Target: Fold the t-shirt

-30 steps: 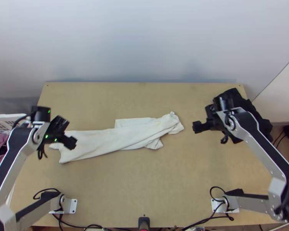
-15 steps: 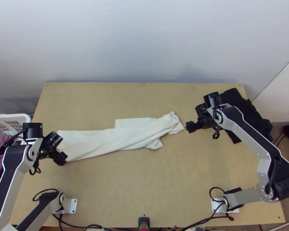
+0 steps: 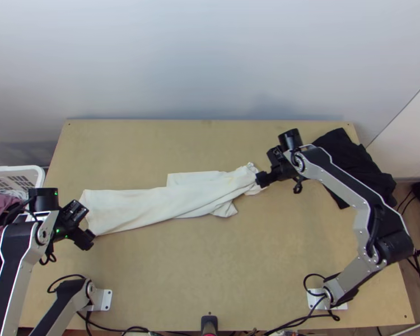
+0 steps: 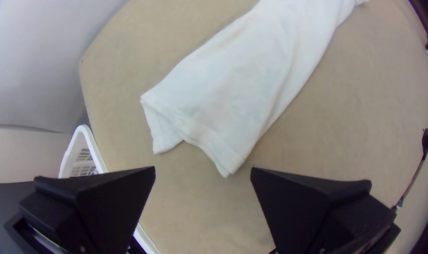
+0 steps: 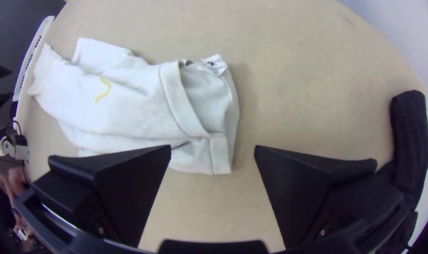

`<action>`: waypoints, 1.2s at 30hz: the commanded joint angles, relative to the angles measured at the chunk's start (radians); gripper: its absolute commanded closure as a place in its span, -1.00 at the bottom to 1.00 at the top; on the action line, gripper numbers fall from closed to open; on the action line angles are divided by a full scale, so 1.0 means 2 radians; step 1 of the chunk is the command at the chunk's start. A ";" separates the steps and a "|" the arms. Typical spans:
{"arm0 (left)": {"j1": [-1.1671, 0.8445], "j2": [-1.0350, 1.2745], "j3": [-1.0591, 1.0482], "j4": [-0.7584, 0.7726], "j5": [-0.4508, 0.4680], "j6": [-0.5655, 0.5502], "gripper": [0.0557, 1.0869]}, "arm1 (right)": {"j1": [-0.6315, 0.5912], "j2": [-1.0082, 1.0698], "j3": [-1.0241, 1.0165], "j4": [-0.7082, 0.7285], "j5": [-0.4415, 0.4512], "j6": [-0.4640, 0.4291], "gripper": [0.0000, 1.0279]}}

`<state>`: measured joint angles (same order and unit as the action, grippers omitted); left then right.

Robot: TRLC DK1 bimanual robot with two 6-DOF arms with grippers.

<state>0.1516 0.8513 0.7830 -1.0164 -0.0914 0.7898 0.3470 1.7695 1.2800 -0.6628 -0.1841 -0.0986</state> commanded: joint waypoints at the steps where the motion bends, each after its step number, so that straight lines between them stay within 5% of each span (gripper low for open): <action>1: 0.002 -0.023 -0.009 -0.016 -0.001 0.001 -0.91 | 0.013 0.033 0.003 0.019 -0.004 0.000 -0.46; 12: -0.004 -0.039 -0.026 -0.022 -0.001 -0.001 -0.91 | 0.007 0.019 -0.030 0.060 -0.028 -0.007 0.41; 16: -0.022 -0.057 -0.037 -0.049 -0.010 0.018 -0.91 | 0.007 0.011 -0.036 0.084 -0.038 -0.011 0.95; 23: -0.026 -0.067 -0.068 -0.024 -0.020 0.031 -0.91 | 0.008 -0.020 -0.030 0.084 -0.039 -0.009 0.94; 26: -0.040 -0.078 -0.115 0.047 -0.065 0.067 -0.91 | 0.007 -0.041 -0.026 0.077 -0.040 -0.009 0.94; 36: -0.041 0.005 -0.115 0.115 -0.061 0.112 -0.90 | 0.006 -0.062 -0.006 0.051 -0.043 -0.005 0.94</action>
<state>0.0784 0.7589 0.5495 -0.8623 -0.2077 0.9817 0.3599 1.6730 1.2507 -0.5407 -0.2676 -0.1169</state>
